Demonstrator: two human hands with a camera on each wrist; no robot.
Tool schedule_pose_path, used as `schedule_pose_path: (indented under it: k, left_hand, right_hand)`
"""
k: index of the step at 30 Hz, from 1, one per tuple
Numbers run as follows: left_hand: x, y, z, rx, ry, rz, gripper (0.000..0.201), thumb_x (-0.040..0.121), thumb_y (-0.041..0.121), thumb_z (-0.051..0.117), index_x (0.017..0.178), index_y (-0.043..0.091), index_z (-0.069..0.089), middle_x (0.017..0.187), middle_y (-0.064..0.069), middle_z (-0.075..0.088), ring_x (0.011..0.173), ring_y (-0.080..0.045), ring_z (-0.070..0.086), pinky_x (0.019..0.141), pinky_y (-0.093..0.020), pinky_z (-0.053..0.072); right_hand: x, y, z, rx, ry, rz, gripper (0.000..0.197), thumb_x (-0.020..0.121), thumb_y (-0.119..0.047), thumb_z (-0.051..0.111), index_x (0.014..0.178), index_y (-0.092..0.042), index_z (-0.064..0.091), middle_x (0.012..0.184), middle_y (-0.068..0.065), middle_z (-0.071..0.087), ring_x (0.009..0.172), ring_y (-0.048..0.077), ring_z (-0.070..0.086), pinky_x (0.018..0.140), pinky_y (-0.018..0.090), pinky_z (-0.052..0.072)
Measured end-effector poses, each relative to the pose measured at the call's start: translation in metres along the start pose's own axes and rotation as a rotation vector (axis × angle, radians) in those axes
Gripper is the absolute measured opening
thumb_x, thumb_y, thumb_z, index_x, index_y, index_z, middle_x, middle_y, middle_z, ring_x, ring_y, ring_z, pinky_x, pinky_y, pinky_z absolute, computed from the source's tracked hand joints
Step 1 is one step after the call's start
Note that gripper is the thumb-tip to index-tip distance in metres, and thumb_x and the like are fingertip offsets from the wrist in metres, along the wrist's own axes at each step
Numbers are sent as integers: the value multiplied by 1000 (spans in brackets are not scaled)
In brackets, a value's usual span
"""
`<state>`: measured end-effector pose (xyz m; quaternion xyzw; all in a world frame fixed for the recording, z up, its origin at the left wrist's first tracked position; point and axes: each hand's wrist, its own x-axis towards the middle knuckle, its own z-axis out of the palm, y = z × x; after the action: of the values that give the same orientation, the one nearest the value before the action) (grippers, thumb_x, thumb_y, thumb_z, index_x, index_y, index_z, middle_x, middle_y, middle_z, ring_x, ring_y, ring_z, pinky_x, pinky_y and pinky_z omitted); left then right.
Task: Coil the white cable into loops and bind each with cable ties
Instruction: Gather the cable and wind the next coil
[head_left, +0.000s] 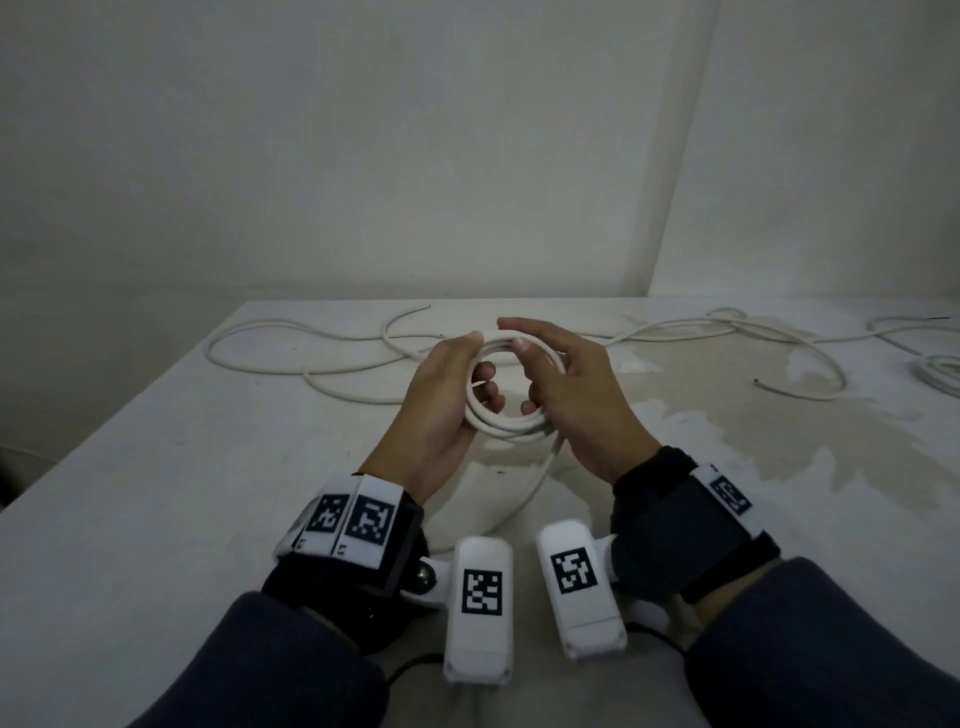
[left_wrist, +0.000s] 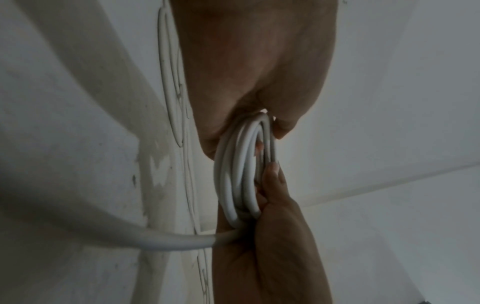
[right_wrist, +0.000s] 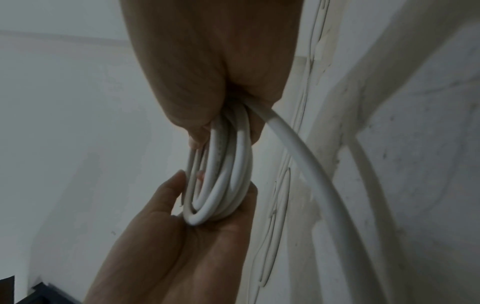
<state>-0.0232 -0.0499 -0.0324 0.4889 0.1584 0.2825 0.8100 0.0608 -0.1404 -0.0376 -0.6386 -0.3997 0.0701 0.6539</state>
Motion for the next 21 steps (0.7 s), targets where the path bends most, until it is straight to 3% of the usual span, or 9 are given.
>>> schedule_pose_path:
  k: [3, 7, 10, 16, 21]
  left_hand:
    - [-1, 1, 3, -34, -16, 18, 17, 99, 18, 45, 103, 10, 61, 58, 2, 40, 43, -7, 34, 42, -18, 34]
    - [0, 5, 1, -42, 32, -9, 16, 97, 16, 44, 90, 11, 58, 47, 6, 24, 36, -5, 20, 32, -16, 20]
    - [0, 6, -1, -15, 59, -32, 16, 94, 16, 45, 80, 12, 51, 43, 8, 22, 34, -5, 18, 29, -16, 18]
    - [-2, 2, 4, 31, 223, 60, 25, 89, 14, 54, 66, 15, 45, 42, 8, 24, 35, -7, 19, 33, -18, 17]
    - [-1, -2, 6, 37, 202, 92, 25, 92, 15, 52, 67, 14, 51, 43, 8, 25, 37, -7, 21, 35, -19, 22]
  right_hand:
    - [-1, -2, -2, 42, -35, 4, 23, 99, -12, 49, 109, -19, 68, 58, -21, 59, 48, 4, 46, 51, 21, 45]
    - [-1, -4, -2, -56, -148, -38, 23, 99, -10, 48, 113, -19, 65, 63, -2, 56, 53, 11, 57, 59, 30, 54]
    - [0, -3, -2, 107, -239, 57, 21, 100, -8, 46, 117, -13, 56, 70, 4, 53, 54, 12, 56, 65, 37, 55]
    - [1, -2, 0, 497, -292, 267, 22, 99, -7, 46, 115, -14, 59, 66, 3, 46, 47, 8, 40, 49, 20, 44]
    - [1, 0, 6, 420, -174, 210, 18, 99, -19, 49, 107, -14, 65, 55, -4, 32, 47, 8, 29, 44, 18, 34]
